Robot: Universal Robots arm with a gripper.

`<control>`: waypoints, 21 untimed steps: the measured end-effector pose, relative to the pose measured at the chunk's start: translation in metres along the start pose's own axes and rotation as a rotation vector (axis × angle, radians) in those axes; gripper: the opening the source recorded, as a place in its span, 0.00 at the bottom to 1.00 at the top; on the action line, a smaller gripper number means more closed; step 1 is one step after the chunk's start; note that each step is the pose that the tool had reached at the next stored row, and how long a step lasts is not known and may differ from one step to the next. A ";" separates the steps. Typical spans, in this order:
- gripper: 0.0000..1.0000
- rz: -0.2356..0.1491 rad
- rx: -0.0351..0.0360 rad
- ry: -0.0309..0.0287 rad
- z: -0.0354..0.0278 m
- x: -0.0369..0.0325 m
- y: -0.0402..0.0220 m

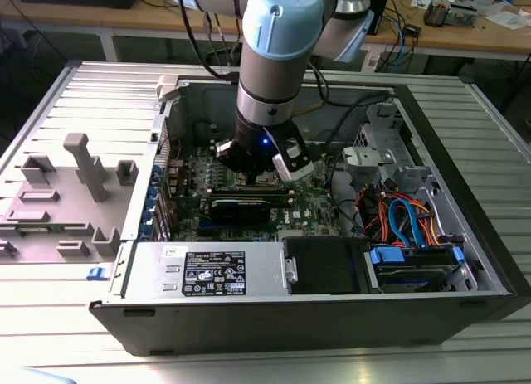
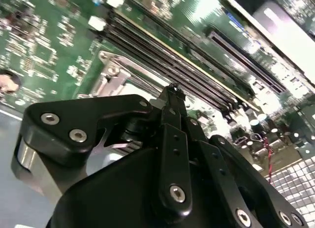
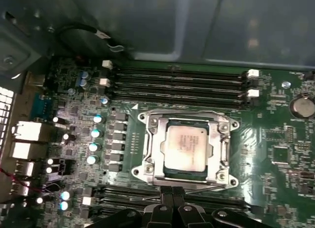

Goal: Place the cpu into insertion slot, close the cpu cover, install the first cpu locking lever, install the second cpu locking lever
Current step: 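Install the second cpu locking lever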

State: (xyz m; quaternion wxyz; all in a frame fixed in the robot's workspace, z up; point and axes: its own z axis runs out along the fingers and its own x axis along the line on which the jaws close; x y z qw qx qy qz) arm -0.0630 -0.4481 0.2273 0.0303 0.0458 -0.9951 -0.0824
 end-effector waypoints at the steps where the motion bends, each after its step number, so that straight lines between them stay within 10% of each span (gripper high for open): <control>1: 0.11 0.000 -0.0006 -0.0001 0.0011 0.0030 -0.0008; 15: 0.11 -0.019 -0.0404 -0.0004 0.0195 0.0284 -0.0043; 21: 0.11 -0.028 -0.0437 0.0011 0.0255 0.0280 -0.0036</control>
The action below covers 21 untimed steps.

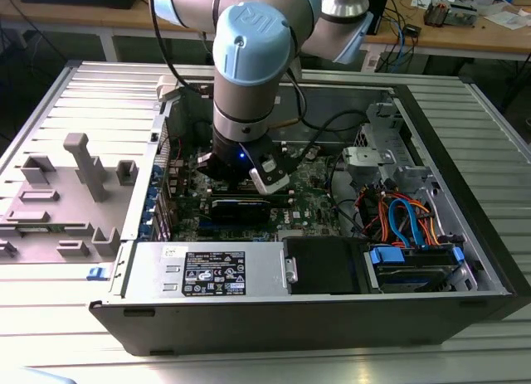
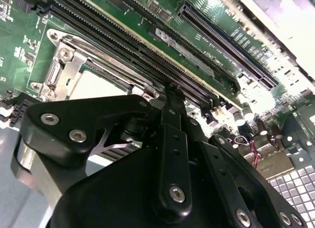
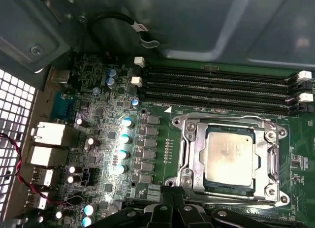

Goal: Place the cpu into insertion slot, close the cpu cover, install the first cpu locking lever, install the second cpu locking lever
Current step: 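Install the second cpu locking lever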

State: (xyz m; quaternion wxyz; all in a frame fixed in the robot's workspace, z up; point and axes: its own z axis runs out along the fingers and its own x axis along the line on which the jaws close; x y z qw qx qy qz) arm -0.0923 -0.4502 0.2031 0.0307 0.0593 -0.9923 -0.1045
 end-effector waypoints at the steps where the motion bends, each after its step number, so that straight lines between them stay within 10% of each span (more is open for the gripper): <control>1: 0.11 -0.001 -0.0014 0.0000 0.0007 -0.0001 0.0007; 9: 0.11 -0.009 -0.0028 -0.0019 0.0090 -0.0004 0.0014; 15: 0.11 -0.009 -0.0007 -0.0038 -0.0155 0.0007 0.0066; 17: 0.11 -0.007 0.0096 -0.0022 -0.0182 -0.0012 0.0070; 21: 0.11 0.001 0.0540 0.0079 -0.0185 -0.0097 0.0081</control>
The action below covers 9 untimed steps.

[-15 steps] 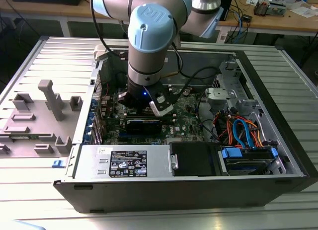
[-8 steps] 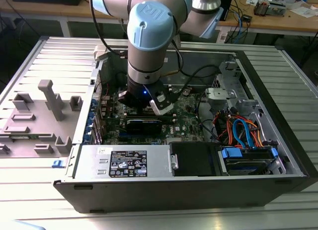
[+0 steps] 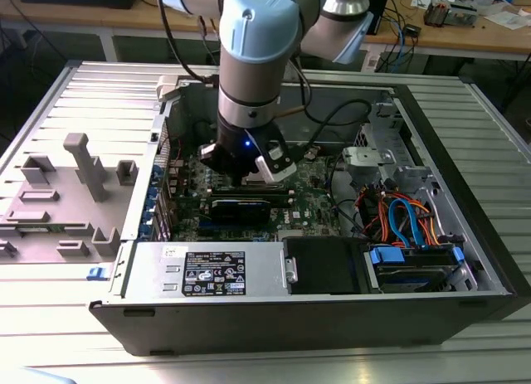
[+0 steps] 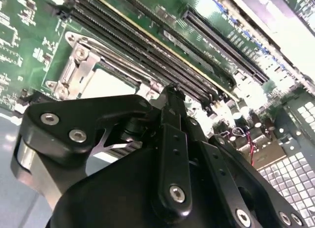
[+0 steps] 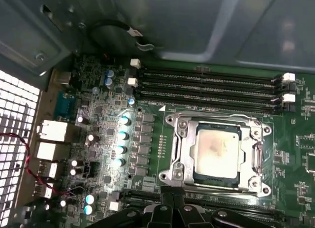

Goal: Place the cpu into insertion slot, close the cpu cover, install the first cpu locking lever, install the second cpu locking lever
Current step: 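Install the second cpu locking lever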

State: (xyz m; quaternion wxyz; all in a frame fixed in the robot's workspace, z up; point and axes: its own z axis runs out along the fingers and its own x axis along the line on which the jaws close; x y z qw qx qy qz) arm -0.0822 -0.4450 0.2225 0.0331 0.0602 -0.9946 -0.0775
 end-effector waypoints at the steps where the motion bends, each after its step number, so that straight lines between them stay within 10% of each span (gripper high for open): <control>1: 0.11 0.001 0.0048 0.0026 0.0002 -0.0028 0.0025; 8: 0.11 0.004 0.0212 0.0166 0.0037 -0.0196 0.0300; 9: 0.11 0.005 0.0333 0.0182 0.0042 -0.0202 0.0346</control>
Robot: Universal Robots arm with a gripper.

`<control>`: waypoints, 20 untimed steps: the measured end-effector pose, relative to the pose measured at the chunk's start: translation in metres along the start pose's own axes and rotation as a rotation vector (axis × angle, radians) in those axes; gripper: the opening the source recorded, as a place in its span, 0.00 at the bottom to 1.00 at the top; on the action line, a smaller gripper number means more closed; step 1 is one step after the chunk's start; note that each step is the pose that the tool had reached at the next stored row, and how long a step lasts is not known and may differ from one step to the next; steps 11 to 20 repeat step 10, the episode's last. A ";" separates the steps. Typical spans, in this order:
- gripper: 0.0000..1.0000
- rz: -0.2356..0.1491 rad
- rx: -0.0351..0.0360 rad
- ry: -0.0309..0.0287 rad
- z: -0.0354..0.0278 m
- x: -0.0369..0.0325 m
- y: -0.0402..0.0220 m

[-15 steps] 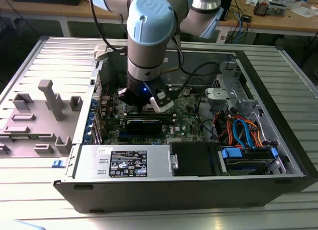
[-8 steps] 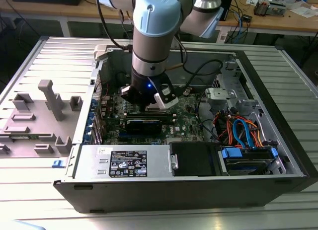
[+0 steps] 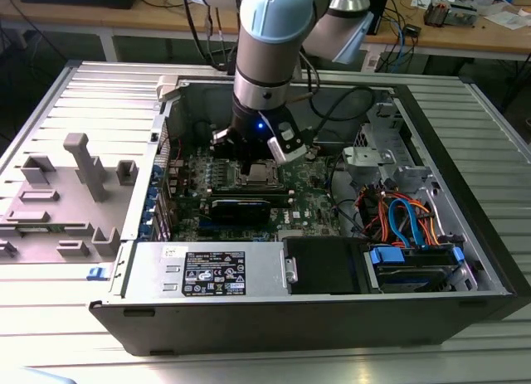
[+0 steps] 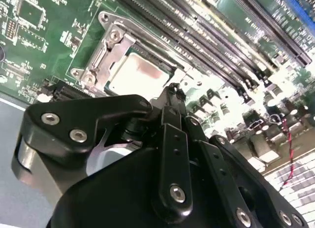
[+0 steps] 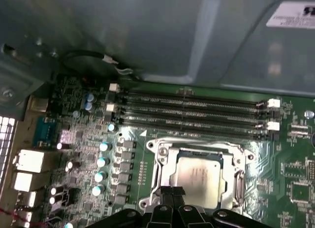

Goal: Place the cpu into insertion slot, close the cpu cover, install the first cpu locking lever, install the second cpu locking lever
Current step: 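Install the second cpu locking lever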

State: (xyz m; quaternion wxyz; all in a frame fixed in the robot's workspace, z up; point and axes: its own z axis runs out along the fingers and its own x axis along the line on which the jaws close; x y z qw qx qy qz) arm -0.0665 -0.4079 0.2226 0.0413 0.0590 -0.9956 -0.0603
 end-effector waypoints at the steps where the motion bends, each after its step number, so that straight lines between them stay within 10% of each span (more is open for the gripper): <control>1: 0.11 0.002 0.0181 0.0019 -0.0007 -0.0003 0.0028; 2: 0.11 0.003 0.0343 0.0038 -0.0030 -0.0003 0.0047; 4: 0.11 0.004 0.0415 0.0047 -0.0060 -0.0002 0.0058; 20: 0.11 0.004 0.0414 0.0046 -0.0063 -0.0001 0.0058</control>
